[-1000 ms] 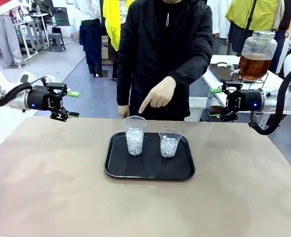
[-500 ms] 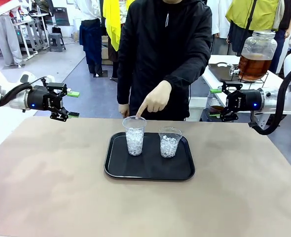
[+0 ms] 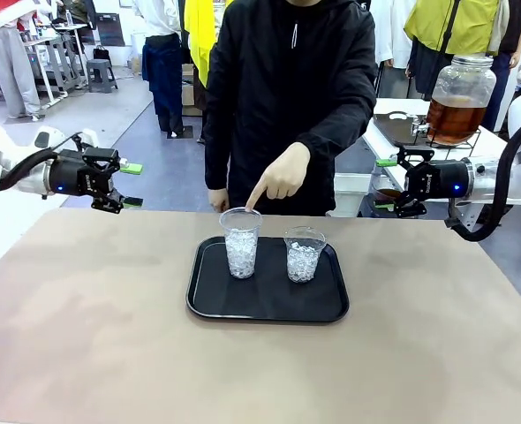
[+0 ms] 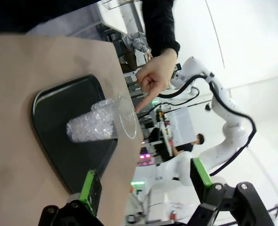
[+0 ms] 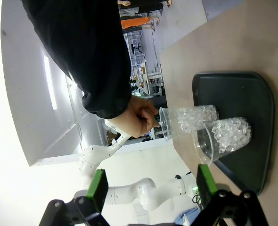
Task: Pour the drink into the iced cup.
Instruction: Pick up the iced cup indicated by the human and present it to them.
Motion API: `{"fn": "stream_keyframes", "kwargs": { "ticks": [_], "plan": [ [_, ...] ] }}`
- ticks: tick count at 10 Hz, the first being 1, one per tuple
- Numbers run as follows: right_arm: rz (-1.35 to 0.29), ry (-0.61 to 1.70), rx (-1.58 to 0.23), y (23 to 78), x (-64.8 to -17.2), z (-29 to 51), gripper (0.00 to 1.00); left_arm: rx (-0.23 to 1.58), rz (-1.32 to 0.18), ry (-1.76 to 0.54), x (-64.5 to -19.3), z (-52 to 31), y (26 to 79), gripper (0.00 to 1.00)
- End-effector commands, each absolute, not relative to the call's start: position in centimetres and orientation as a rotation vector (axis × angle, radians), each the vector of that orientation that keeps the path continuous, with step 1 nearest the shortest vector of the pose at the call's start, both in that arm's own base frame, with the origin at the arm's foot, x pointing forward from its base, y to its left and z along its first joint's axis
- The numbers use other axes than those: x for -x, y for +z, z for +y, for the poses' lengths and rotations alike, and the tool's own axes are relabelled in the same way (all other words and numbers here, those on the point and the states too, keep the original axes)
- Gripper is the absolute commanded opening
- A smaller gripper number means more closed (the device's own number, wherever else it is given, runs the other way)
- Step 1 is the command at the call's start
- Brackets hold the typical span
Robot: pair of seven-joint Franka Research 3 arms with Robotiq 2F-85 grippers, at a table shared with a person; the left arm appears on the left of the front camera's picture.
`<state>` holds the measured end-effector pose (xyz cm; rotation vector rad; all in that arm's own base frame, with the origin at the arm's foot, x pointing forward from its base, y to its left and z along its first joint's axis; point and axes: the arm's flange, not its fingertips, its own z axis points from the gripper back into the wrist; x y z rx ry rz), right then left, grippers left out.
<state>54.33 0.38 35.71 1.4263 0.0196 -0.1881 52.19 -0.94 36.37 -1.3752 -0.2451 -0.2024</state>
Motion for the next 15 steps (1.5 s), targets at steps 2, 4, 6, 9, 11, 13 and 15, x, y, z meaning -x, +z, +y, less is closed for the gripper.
{"fn": "stream_keyframes", "kwargs": {
  "ticks": [2, 4, 6, 9, 11, 13, 15],
  "plan": [
    [0.008, -0.192, -1.418, 35.9, -54.3, 0.4, 1.0, 1.268, -0.595, -0.573, -51.2, -2.1, 36.4, 1.0],
    [0.008, -0.192, -1.418, 35.9, -54.3, 0.4, 1.0, 1.208, -0.733, -0.692, -50.4, -2.7, 36.1, 1.0],
    [0.008, -0.192, -1.418, 35.9, -54.3, 0.4, 1.0, 1.224, -0.642, -0.663, -51.7, -2.3, 37.0, 1.0],
    [0.008, -0.192, -1.418, 35.9, -54.3, 0.4, 1.0, 1.224, -0.642, -0.663, -51.7, -2.3, 37.0, 1.0],
    [0.008, -0.192, -1.418, 35.9, -54.3, 0.4, 1.0, 1.116, -0.779, -0.831, -51.3, -3.2, 36.2, 1.0],
    [0.008, -0.192, -1.418, 35.9, -54.3, 0.4, 1.0, 1.037, -0.905, -1.001, -51.2, -4.2, 35.2, 1.0],
    [0.008, -0.192, -1.418, 35.9, -54.3, 0.4, 1.0, 0.999, -0.969, -1.158, -51.3, -5.1, 34.1, 1.0]
  ]
}}
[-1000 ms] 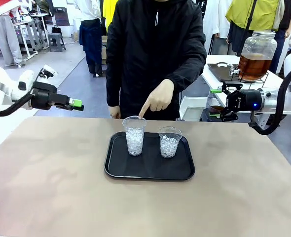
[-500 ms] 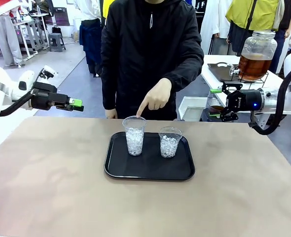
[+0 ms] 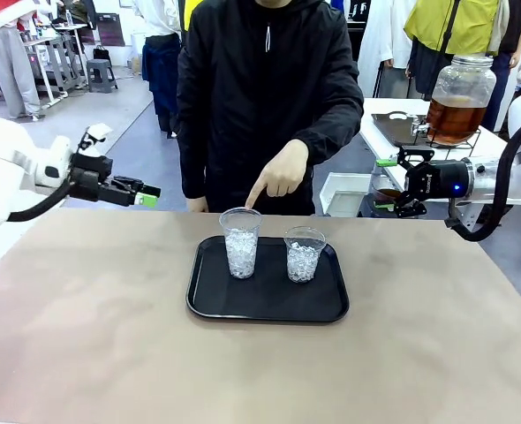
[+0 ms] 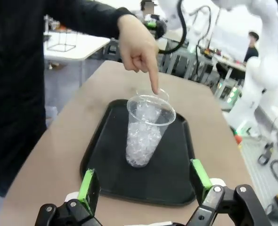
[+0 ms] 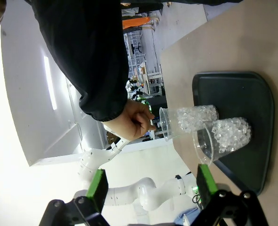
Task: Pour the drink into the iced cup.
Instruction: Pick up the iced cup indicated by the human and present it to them.
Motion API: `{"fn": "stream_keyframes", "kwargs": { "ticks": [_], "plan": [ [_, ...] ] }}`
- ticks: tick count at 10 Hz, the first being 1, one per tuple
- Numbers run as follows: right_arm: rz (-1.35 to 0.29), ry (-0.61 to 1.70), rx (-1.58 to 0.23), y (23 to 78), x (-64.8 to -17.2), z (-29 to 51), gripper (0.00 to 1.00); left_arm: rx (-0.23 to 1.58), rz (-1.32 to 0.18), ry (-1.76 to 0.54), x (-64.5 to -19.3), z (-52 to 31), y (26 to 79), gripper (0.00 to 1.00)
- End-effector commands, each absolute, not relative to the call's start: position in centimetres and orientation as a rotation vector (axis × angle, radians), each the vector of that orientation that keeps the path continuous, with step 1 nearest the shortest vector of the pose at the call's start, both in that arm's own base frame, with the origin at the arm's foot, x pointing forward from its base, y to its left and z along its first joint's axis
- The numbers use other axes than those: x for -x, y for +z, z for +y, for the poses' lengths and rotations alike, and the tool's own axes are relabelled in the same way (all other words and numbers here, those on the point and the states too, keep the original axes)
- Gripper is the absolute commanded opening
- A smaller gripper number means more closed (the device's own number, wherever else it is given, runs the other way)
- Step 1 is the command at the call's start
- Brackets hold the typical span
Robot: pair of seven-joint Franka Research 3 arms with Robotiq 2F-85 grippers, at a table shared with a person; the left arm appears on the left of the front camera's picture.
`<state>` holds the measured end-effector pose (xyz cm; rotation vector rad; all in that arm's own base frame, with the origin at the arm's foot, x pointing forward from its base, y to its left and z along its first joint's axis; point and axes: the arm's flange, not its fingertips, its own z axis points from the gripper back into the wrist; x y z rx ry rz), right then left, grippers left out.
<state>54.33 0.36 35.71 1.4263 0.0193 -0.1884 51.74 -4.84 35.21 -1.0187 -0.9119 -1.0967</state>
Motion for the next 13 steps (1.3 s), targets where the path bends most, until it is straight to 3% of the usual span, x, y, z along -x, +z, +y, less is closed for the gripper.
{"fn": "stream_keyframes", "kwargs": {
  "ticks": [1, 5, 7, 13],
  "plan": [
    [0.008, -0.192, -1.418, 35.9, -54.3, 0.4, 1.0, 0.976, -1.008, -1.195, -51.3, -5.6, 33.5, 1.0],
    [0.008, -0.192, -1.418, 35.9, -54.3, 0.4, 1.0, 0.922, -1.093, -1.286, -51.0, -7.4, 30.3, 1.0],
    [0.008, -0.192, -1.418, 35.9, -54.3, 0.4, 1.0, 0.965, -1.032, -1.301, -50.9, -7.3, 29.7, 1.0],
    [0.008, -0.192, -1.418, 35.9, -54.3, 0.4, 1.0, 0.939, -1.056, -1.294, -51.2, -8.1, 29.7, 1.0]
  ]
}}
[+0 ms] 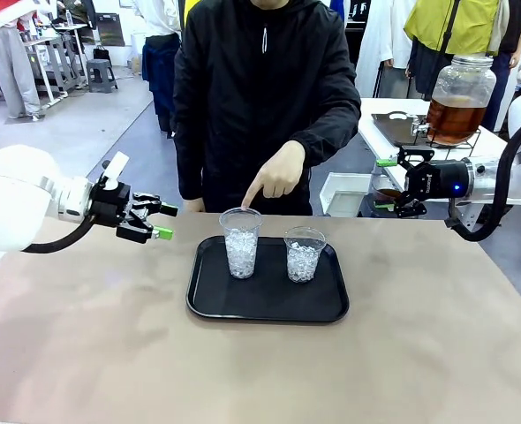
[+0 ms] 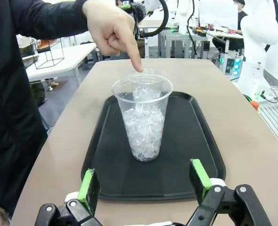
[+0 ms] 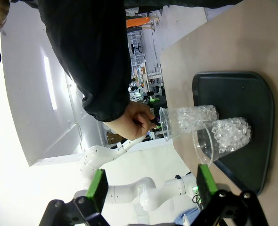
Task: Pour the drink into the iced cup.
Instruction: Pick up the iced cup indicated by the human and present it to them.
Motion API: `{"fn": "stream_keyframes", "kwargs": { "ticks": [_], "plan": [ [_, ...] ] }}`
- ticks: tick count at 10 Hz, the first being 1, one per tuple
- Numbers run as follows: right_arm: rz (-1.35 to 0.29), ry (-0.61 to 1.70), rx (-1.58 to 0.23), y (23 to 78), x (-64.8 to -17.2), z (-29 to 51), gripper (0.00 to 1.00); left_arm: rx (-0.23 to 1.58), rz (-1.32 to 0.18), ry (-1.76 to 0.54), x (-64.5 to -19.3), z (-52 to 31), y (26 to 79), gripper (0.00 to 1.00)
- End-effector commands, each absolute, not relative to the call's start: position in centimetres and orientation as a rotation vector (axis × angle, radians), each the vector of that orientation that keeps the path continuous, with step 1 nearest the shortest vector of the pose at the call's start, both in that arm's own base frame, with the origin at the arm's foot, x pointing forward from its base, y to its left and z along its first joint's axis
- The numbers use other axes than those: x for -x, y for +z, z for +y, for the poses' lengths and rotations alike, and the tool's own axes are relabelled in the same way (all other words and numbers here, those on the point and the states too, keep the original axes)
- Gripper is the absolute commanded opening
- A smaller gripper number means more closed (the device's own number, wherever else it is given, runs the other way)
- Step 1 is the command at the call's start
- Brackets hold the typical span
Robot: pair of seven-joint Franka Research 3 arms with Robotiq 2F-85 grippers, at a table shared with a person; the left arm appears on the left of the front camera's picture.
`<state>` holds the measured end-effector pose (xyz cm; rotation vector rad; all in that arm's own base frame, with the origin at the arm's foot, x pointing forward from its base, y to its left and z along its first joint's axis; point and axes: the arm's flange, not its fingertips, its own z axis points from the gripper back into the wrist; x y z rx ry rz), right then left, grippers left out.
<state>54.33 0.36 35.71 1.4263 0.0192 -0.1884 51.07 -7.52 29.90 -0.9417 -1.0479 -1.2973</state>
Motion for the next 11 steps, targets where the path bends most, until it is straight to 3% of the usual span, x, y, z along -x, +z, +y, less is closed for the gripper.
{"fn": "stream_keyframes", "kwargs": {
  "ticks": [1, 6, 11],
  "plan": [
    [0.008, -0.192, -1.418, 35.9, -54.3, 0.4, 1.0, 0.946, -1.077, -1.29, -51.3, -8.6, 29.4, 1.0],
    [0.008, -0.192, -1.418, 35.9, -54.3, 0.4, 1.0, 0.952, -1.16, -1.295, -52.1, -12.1, 26.7, 1.0],
    [0.008, -0.192, -1.418, 35.9, -54.3, 0.4, 1.0, 0.959, -1.137, -1.288, -53.4, -15.3, 25.1, 1.0]
  ]
}}
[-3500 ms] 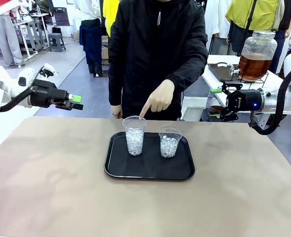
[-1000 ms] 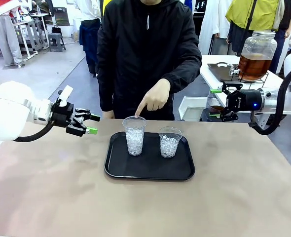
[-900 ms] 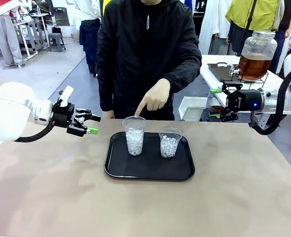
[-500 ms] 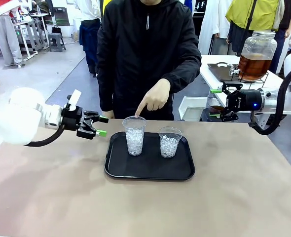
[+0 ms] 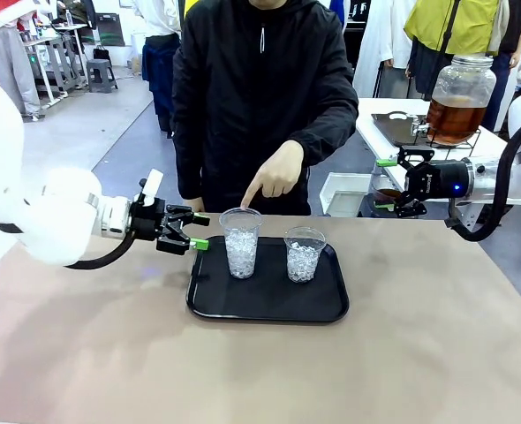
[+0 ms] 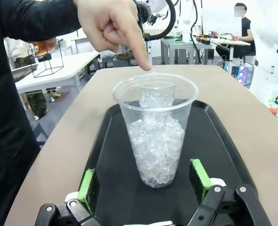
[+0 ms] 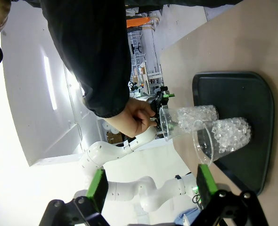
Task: Pour the drink into the iced cup.
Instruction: Pick up the iced cup indicated by the human and present it to them.
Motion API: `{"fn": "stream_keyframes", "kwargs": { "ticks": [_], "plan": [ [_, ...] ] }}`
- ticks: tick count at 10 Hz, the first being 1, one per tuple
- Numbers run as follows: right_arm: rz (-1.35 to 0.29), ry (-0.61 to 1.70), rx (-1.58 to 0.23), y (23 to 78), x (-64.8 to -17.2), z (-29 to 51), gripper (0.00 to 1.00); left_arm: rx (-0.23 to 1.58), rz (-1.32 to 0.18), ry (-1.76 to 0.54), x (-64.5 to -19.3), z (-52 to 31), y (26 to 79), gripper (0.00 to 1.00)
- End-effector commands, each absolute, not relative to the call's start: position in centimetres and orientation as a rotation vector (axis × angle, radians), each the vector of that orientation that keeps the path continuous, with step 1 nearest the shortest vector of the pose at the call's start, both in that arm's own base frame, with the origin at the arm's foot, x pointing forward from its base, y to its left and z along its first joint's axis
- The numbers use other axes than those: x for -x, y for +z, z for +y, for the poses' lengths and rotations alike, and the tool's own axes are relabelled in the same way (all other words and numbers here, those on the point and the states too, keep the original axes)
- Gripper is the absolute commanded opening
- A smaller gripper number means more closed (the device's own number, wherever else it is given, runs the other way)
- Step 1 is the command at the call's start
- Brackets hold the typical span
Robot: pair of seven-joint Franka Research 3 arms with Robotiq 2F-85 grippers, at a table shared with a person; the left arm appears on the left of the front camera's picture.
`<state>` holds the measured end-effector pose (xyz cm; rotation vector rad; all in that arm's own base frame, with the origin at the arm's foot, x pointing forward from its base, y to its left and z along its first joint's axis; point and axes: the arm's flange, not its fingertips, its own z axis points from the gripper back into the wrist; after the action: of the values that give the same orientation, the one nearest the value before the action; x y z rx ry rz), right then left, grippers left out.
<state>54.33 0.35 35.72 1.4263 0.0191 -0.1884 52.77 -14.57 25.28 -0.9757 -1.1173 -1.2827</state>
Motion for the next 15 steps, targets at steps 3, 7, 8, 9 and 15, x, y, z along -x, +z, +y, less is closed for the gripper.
{"fn": "stream_keyframes", "kwargs": {
  "ticks": [3, 7, 8, 9, 15],
  "plan": [
    [0.008, -0.192, -1.418, 35.9, -54.3, 0.4, 1.0, 0.978, -1.126, -1.3, -53.9, -16.5, 24.8, 1.0],
    [0.008, -0.192, -1.418, 35.9, -54.3, 0.4, 1.0, 1.015, -1.113, -1.314, -54.4, -17.7, 24.3, 1.0],
    [0.008, -0.192, -1.418, 35.9, -54.3, 0.4, 1.0, 1.024, -1.111, -1.316, -54.5, -18.0, 24.1, 1.0],
    [0.008, -0.192, -1.418, 35.9, -54.3, 0.4, 1.0, 1.031, -1.11, -1.318, -54.5, -18.3, 23.9, 1.0],
    [0.008, -0.192, -1.418, 35.9, -54.3, 0.4, 1.0, 1.078, -1.119, -1.32, -55.0, -20.5, 22.8, 1.0]
  ]
}}
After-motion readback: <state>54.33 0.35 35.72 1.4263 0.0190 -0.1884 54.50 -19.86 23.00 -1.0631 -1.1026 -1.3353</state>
